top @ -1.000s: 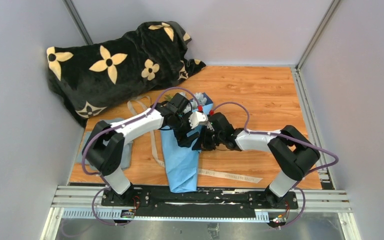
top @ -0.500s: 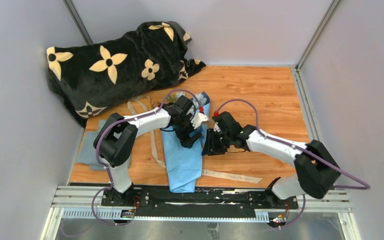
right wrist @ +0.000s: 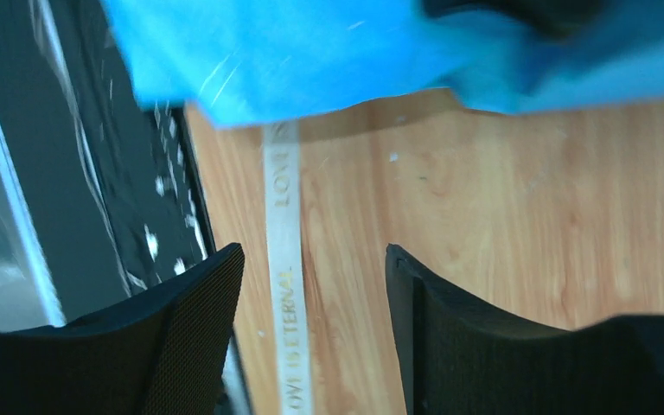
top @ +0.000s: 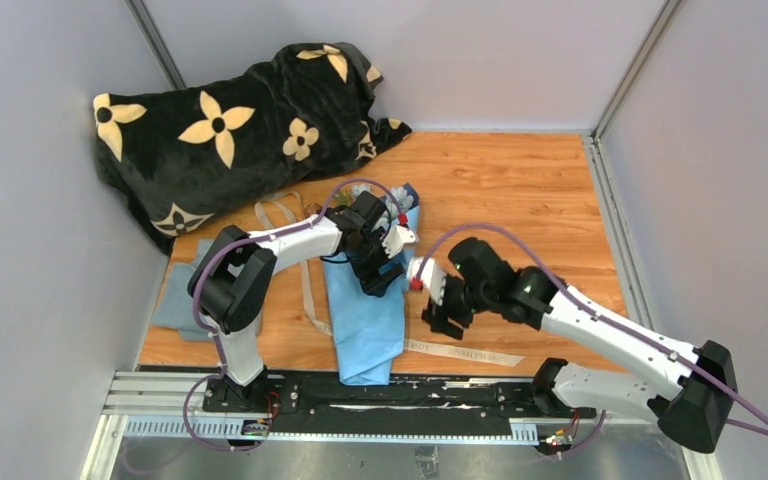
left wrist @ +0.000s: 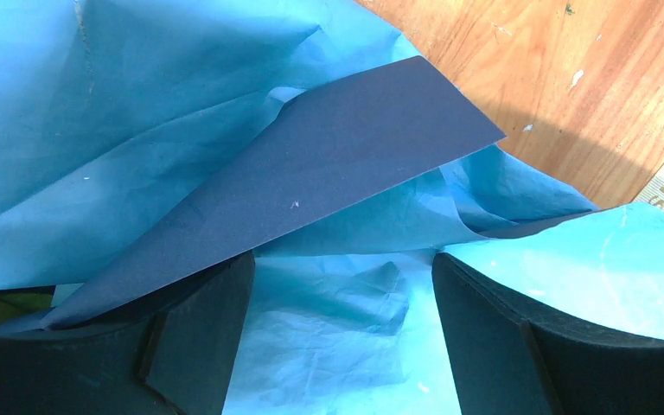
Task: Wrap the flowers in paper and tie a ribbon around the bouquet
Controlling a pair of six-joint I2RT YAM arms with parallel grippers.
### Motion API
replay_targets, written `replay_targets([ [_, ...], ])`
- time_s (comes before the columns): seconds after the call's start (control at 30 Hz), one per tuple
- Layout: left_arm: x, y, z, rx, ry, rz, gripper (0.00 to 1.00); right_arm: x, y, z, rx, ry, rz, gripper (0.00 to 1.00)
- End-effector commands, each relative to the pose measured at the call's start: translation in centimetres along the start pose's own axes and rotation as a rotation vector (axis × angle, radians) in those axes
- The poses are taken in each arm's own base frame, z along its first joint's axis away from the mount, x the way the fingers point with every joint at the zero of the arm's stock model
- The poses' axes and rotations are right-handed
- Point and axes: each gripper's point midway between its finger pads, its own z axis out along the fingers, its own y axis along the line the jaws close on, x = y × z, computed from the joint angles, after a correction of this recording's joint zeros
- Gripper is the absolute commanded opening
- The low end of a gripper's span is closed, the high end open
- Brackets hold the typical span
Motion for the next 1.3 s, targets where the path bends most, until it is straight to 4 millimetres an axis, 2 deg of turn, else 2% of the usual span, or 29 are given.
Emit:
replay_targets([
  [0.0,2.7,-0.9,0.8,0.037,0.078,-0.037,0.86,5.8,2.2,2.5,-0.227,0.109,-0.552,0.66],
  [0.07,2.9,-1.1,0.9,0.047,0.088,-0.045,0.86,7.6,2.4,3.0,-0.261,0.166,-0.547,0.66],
  [0.3,2.9,-1.4,1.0,0.074,0.1,-0.058,0.86,11.9,1.5,6.1,-0.272,0.303,-0.552,0.65],
  [0.5,3.1,-1.4,1.1,0.074,0.109,-0.06,0.86,14.1,2.2,7.1,-0.284,0.378,-0.556,0.62],
  [0.57,3.1,-1.4,1.2,0.075,0.111,-0.061,0.86,15.6,1.6,7.2,-0.239,0.451,-0.571,0.55],
  [0.6,3.1,-1.4,1.1,0.075,0.111,-0.061,0.86,16.1,1.4,7.2,-0.225,0.48,-0.58,0.48],
  [0.63,3.1,-1.4,1.2,0.075,0.114,-0.061,0.86,16.2,1.1,7.1,-0.206,0.497,-0.582,0.37],
  [0.77,3.2,-1.4,1.0,0.075,0.115,-0.058,0.86,16.3,0.9,6.6,-0.206,0.549,-0.575,0.06],
  [0.8,3.2,-1.4,1.1,0.076,0.116,-0.058,0.86,16.4,0.7,6.5,-0.203,0.559,-0.576,0.0],
  [0.87,3.3,-1.3,1.1,0.071,0.12,-0.056,0.86,16.4,0.0,6.2,-0.164,0.579,-0.586,0.0],
  [0.93,3.4,-1.2,1.1,0.066,0.124,-0.052,0.86,15.6,-2.1,5.8,-0.069,0.568,-0.569,0.0],
  [1.03,3.3,-1.0,1.1,0.061,0.126,-0.052,0.86,13.2,-8.2,4.5,0.209,0.516,-0.468,0.0],
  [1.17,2.8,-1.0,1.2,0.067,0.118,-0.062,0.86,10.1,-16.7,0.3,0.571,0.383,-0.225,0.0],
  [1.27,2.2,-1.0,1.3,0.067,0.107,-0.051,0.86,8.9,-21.7,-3.9,0.787,0.317,-0.119,0.0],
])
